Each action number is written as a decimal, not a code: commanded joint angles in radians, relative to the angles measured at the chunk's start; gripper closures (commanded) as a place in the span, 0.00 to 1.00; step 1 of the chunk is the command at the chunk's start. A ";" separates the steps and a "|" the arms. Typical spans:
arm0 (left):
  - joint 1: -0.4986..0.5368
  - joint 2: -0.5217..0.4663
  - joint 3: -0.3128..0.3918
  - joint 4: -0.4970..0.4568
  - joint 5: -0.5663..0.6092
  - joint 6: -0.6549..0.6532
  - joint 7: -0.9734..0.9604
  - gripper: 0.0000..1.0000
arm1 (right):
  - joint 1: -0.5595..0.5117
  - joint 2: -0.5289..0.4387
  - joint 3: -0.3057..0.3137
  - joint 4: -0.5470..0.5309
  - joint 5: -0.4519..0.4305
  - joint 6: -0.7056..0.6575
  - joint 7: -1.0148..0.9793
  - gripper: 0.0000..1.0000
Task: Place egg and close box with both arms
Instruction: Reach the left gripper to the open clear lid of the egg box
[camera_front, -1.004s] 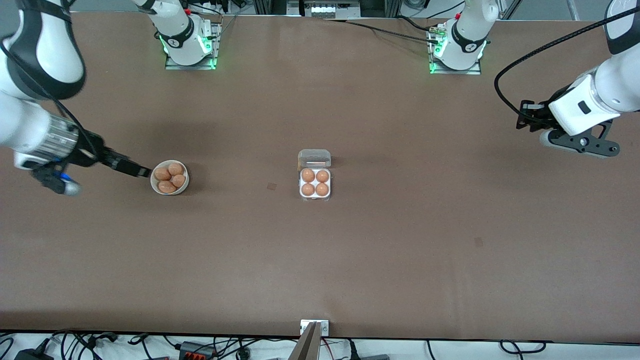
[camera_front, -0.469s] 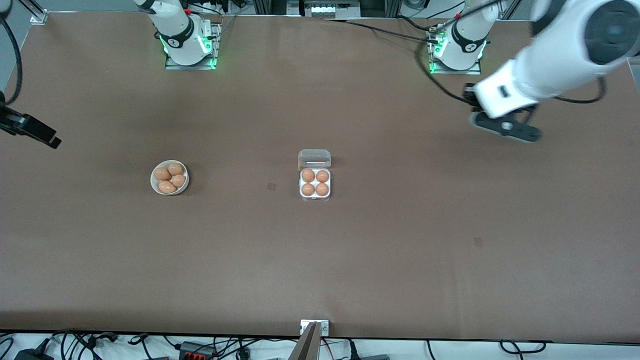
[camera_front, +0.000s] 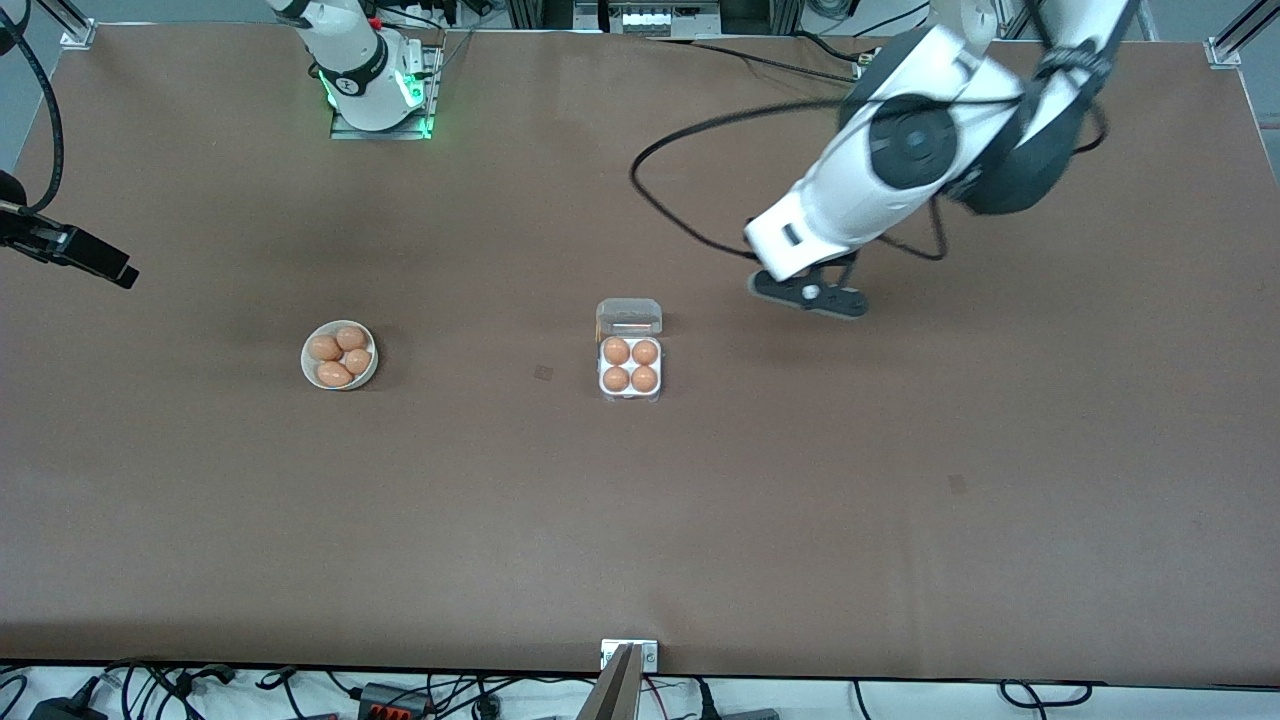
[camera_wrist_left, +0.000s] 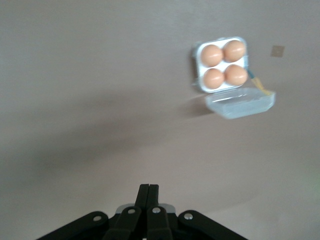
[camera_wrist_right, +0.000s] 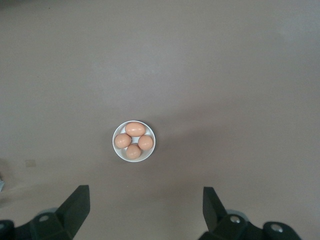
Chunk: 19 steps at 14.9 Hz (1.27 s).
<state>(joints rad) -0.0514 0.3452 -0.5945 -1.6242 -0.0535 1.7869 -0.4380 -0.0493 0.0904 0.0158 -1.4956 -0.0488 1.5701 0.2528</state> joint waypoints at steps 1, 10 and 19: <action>-0.077 0.076 -0.008 0.021 0.011 0.054 -0.051 0.99 | -0.064 -0.008 0.064 0.009 0.007 -0.016 -0.007 0.00; -0.283 0.270 0.001 -0.028 0.194 0.380 -0.319 0.99 | -0.060 -0.006 0.067 0.017 0.021 -0.018 0.006 0.00; -0.301 0.347 0.021 -0.003 0.626 0.517 -0.547 0.99 | -0.029 -0.006 0.069 0.005 0.023 -0.013 -0.105 0.00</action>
<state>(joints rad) -0.3596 0.7039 -0.5801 -1.6456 0.5339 2.3011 -0.9687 -0.0882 0.0872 0.0716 -1.4926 -0.0324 1.5676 0.2218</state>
